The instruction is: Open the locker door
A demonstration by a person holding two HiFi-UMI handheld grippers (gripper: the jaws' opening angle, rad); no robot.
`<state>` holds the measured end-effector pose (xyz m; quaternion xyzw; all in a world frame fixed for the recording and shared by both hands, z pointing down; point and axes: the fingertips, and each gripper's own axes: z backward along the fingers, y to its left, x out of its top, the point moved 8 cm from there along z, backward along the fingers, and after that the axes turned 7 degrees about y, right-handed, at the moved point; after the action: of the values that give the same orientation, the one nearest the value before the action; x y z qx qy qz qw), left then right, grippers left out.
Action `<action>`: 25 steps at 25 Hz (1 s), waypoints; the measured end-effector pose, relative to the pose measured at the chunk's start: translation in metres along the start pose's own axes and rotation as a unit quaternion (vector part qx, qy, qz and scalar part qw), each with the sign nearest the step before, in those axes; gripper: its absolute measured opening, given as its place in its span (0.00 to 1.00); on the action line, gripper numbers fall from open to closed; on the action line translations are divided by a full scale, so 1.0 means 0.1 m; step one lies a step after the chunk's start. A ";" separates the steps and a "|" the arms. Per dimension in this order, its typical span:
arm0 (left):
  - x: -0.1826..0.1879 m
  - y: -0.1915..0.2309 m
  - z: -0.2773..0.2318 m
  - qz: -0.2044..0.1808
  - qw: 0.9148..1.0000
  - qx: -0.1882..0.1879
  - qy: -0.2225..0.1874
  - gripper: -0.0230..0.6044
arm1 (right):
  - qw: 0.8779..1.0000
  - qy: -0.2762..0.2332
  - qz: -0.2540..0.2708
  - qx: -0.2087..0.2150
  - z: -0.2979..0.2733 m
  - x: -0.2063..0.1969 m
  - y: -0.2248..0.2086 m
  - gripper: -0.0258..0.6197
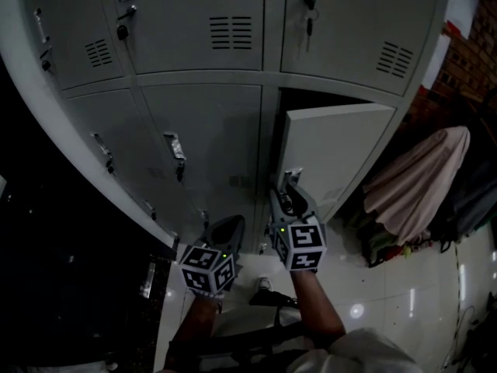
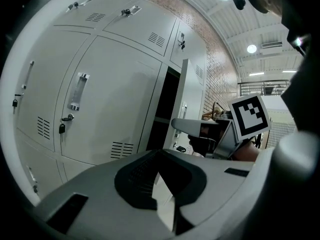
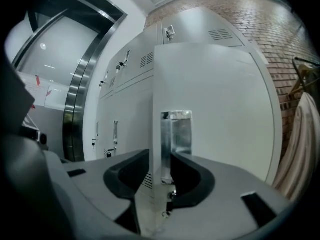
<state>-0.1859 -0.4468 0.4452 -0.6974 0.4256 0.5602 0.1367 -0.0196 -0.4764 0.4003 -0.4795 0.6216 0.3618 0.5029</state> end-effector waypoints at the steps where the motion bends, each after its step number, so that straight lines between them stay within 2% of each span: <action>1: -0.01 -0.02 0.01 0.000 1.000 -0.001 0.000 0.02 | 1.000 0.000 0.001 -0.003 0.03 -0.01 0.00 0.26; 5: -0.06 -0.09 0.07 -0.001 1.000 -0.006 0.001 0.02 | 1.000 0.000 0.001 -0.015 0.14 -0.03 0.00 0.22; 15: -0.21 -0.33 0.26 0.004 1.000 -0.020 0.000 0.02 | 1.000 -0.002 -0.003 -0.007 0.47 -0.13 -0.03 0.24; 25: -0.38 -0.60 0.39 0.010 0.999 -0.046 0.004 0.02 | 0.999 0.008 0.011 -0.043 0.96 -0.21 -0.05 0.27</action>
<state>-0.1671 -0.3677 0.4490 -0.7008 0.4071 0.5777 0.0972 0.0130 -0.3835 0.3987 -0.4963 0.6148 0.3900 0.4729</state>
